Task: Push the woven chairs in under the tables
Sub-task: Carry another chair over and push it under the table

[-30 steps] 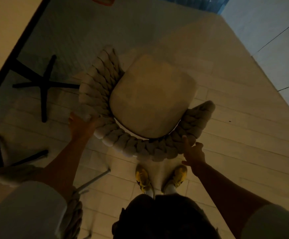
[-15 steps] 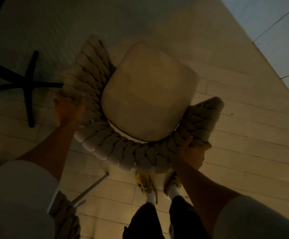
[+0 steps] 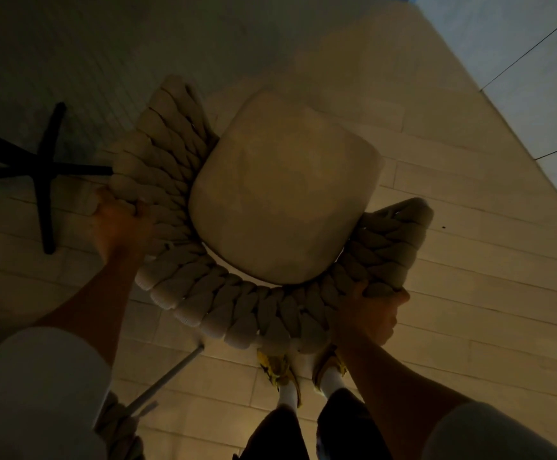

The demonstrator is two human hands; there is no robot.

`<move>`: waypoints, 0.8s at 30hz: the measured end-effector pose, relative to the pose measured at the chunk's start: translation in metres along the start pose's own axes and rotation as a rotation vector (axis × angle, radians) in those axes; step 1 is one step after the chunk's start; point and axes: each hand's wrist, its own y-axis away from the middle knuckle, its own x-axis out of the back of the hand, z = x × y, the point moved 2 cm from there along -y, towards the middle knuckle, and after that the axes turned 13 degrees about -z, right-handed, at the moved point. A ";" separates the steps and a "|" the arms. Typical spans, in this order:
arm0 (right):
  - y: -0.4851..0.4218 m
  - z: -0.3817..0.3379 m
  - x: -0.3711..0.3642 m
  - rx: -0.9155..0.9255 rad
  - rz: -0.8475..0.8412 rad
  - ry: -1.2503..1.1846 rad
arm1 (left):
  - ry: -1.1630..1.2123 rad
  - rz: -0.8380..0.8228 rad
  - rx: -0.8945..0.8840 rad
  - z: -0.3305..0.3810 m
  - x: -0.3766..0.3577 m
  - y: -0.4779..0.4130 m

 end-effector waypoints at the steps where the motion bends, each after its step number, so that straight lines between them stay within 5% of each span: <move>1: 0.000 0.000 0.001 -0.001 -0.002 -0.004 | 0.003 0.001 0.005 0.000 0.000 0.000; 24: -0.023 0.000 0.032 0.128 -0.055 0.079 | 0.221 0.031 0.051 -0.021 -0.014 0.060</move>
